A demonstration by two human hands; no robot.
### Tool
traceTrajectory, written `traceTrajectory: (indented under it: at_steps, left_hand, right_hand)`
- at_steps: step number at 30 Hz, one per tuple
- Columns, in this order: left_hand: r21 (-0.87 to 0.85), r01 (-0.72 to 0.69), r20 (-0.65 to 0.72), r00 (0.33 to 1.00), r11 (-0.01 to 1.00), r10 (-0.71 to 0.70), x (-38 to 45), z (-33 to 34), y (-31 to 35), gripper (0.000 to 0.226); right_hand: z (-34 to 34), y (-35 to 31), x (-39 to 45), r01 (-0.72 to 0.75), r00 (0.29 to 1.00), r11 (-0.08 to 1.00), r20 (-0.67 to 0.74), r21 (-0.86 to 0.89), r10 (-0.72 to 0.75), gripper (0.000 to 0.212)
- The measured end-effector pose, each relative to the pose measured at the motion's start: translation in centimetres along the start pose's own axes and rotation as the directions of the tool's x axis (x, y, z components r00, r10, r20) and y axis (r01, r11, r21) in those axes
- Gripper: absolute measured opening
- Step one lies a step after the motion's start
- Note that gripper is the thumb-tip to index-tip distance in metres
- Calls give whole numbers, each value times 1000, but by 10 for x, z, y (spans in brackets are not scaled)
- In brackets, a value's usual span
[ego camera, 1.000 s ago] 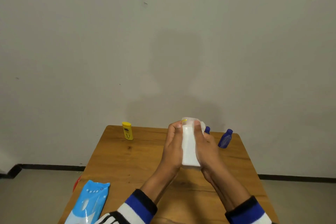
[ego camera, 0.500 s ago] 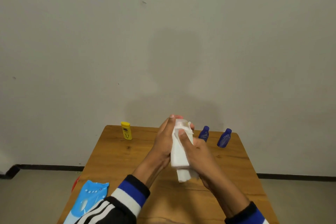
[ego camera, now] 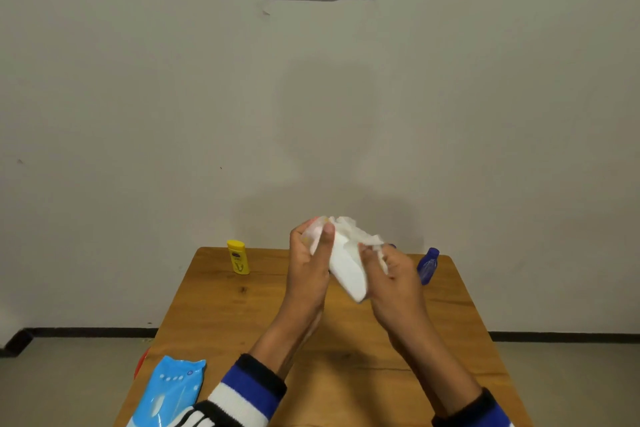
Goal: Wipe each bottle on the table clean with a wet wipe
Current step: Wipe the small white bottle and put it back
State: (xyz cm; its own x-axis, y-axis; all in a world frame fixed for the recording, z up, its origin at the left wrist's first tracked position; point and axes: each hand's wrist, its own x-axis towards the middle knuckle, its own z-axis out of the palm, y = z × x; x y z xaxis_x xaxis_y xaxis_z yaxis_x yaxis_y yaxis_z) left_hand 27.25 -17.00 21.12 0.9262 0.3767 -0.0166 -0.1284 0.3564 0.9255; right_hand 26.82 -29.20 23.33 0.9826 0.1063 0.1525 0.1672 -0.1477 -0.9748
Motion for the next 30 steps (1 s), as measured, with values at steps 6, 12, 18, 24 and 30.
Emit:
traceTrajectory:
  at_steps: [6,12,18,24,30]
  left_hand:
    - [-319,210,-8,974,924,-225,14,-13,11,48]
    - [-289,340,138,940,895,-313,-15,-4,-1,42]
    - [-304,203,36,979,931,-202,3,-7,9,47]
    - [-268,147,99,987,952,-124,6,-19,17,62]
    - [-250,72,-35,996,966,-83,-1,1,11,39]
  right_hand:
    - [18,9,-46,289,945,906,245,-309,-218,65]
    - [14,1,-28,179,953,900,296,-398,-59,64]
    - [16,-3,-31,306,927,852,335,-426,-166,60]
    - [9,-8,-40,53,956,985,292,-167,-2,32]
    - [3,-10,-20,162,951,920,306,-356,-49,21]
